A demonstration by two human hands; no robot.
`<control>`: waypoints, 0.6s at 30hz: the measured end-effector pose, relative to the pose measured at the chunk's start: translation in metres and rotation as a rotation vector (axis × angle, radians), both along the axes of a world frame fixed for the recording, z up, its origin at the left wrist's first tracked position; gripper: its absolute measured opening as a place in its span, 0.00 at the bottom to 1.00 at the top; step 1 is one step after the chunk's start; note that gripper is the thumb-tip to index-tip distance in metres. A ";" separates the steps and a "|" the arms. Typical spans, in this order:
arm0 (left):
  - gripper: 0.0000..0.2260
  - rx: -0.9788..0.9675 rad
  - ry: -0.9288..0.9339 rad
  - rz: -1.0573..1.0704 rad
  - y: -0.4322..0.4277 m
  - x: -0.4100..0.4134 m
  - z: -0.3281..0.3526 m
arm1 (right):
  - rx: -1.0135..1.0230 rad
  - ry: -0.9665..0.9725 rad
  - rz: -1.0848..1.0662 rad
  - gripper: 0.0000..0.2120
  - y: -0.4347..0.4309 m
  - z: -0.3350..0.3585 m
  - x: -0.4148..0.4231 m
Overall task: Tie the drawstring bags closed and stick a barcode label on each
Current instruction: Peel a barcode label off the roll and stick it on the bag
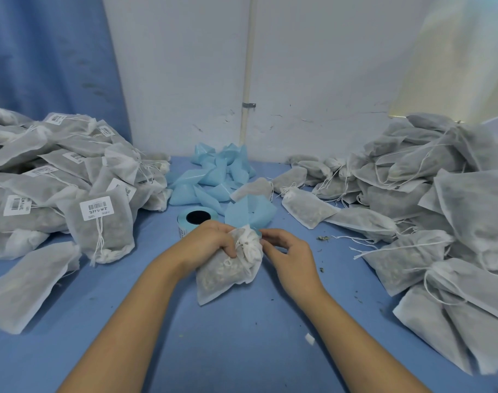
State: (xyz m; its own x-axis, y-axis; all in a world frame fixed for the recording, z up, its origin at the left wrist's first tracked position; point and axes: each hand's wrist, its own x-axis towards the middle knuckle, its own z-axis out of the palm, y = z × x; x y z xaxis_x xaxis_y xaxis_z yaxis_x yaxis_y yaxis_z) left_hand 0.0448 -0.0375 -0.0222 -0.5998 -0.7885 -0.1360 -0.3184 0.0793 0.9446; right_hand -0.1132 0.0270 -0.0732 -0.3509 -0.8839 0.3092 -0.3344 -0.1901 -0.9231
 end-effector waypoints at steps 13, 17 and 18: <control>0.12 0.043 0.110 0.103 -0.003 0.000 -0.004 | -0.059 -0.223 -0.161 0.05 0.001 0.002 -0.001; 0.06 0.015 0.172 0.267 -0.012 0.000 -0.008 | -0.085 -0.245 -0.301 0.05 0.002 0.002 -0.005; 0.05 0.015 0.205 0.296 -0.013 -0.001 -0.009 | -0.102 -0.270 -0.308 0.05 0.002 0.003 -0.005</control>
